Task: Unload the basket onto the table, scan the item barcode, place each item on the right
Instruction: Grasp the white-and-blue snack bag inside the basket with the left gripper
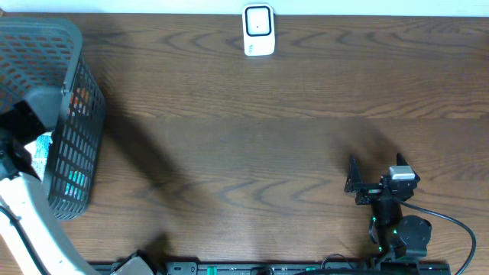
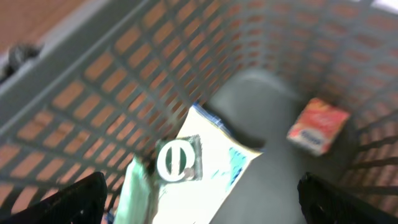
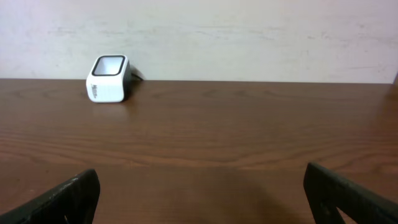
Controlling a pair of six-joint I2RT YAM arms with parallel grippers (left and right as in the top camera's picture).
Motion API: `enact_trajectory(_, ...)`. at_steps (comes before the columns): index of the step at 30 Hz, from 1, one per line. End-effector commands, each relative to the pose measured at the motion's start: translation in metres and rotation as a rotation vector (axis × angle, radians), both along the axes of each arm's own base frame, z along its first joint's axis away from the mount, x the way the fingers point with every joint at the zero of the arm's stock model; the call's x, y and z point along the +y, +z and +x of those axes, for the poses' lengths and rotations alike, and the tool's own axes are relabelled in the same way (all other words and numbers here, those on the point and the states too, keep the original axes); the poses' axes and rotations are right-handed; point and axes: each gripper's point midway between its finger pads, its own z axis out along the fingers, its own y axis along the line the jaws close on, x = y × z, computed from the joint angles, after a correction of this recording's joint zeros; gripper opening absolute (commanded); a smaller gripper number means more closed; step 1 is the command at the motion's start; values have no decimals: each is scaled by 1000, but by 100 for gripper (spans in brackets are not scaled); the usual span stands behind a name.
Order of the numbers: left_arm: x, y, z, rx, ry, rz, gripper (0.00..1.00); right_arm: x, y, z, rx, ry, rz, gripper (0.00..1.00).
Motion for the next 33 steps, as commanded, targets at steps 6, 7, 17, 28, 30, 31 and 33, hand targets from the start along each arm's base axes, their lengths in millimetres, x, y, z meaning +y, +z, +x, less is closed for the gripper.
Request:
enact_trajectory(6, 31, -43, -16, 67, 114, -118, 84, 0, -1, 0, 3, -1, -15, 99)
enact_trajectory(7, 31, -47, -15, 74, 114, -125, 79, 0, -1, 0, 3, -1, -15, 99)
enact_trajectory(17, 35, -107, -13, 205, 118, -243, 72, 0, -1, 0, 3, -1, -15, 99)
enact_trajectory(28, 23, -146, -2, 358, -21, -261, 96, 0, -1, 0, 3, -1, -15, 99)
enact_trajectory(30, 19, -150, 2, 365, -35, -263, 97, 0, -1, 0, 3, -1, -15, 99)
enact_trajectory(31, 17, -152, 4, 373, -46, -264, 98, 0, -1, 0, 3, -1, -15, 99)
enact_trajectory(33, 15, -157, 5, 393, -51, -263, 99, 0, -1, 0, 3, -1, -15, 99)
